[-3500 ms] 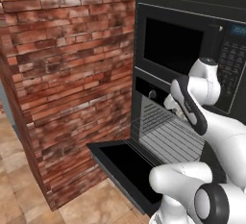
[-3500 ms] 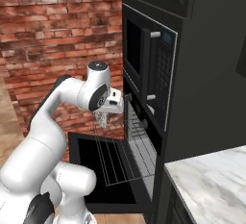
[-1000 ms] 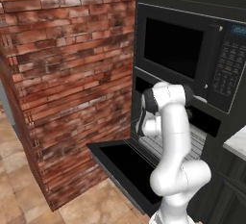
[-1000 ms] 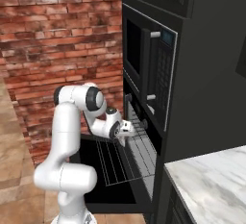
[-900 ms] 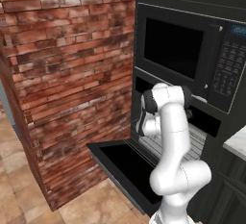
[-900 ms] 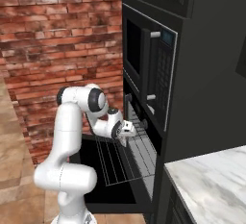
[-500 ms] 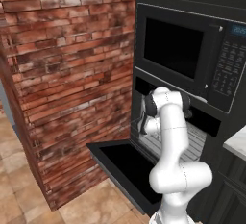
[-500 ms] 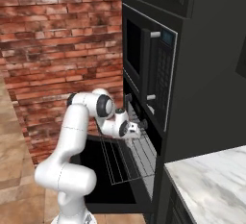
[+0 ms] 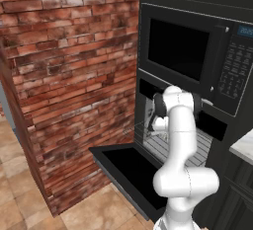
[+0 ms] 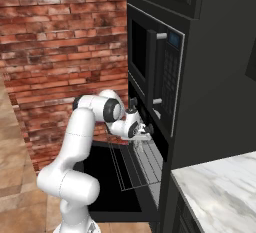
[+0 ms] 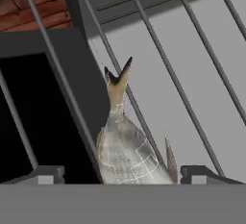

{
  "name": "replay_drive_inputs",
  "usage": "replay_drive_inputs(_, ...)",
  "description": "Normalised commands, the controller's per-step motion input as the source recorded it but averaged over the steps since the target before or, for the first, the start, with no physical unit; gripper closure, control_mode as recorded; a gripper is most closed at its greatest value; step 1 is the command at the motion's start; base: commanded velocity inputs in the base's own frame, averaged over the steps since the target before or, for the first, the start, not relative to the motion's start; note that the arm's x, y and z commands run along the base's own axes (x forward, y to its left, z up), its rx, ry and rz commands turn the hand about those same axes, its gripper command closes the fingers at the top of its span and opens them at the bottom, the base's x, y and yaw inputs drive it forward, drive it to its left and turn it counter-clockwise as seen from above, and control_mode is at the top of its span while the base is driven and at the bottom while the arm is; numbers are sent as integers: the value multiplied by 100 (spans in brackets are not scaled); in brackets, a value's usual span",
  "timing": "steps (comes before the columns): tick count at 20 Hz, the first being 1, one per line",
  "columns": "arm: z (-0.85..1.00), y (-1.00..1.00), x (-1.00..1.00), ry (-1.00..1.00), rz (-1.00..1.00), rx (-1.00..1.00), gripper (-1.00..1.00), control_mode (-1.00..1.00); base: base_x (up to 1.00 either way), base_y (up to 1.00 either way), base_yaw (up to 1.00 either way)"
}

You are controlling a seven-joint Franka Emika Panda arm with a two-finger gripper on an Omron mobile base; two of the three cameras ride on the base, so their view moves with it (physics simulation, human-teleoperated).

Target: Place the fish on the rack of the oven, and slide the rack back inside. Close the oven door.

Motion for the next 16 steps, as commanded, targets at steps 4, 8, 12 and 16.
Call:
replay_drive_inputs(4, 77, 11, -55, -31, 0, 0, -100, -100, 0, 0, 0)
replay_drive_inputs(8, 69, 42, -71, -26, 0, 0, -100, -100, 0, 0, 0)
replay_drive_inputs(12, 50, 75, -81, -16, 0, 0, -100, -100, 0, 0, 0)
replay_drive_inputs(16, 50, 92, -72, -11, 0, -1, -100, -100, 0, 0, 0)
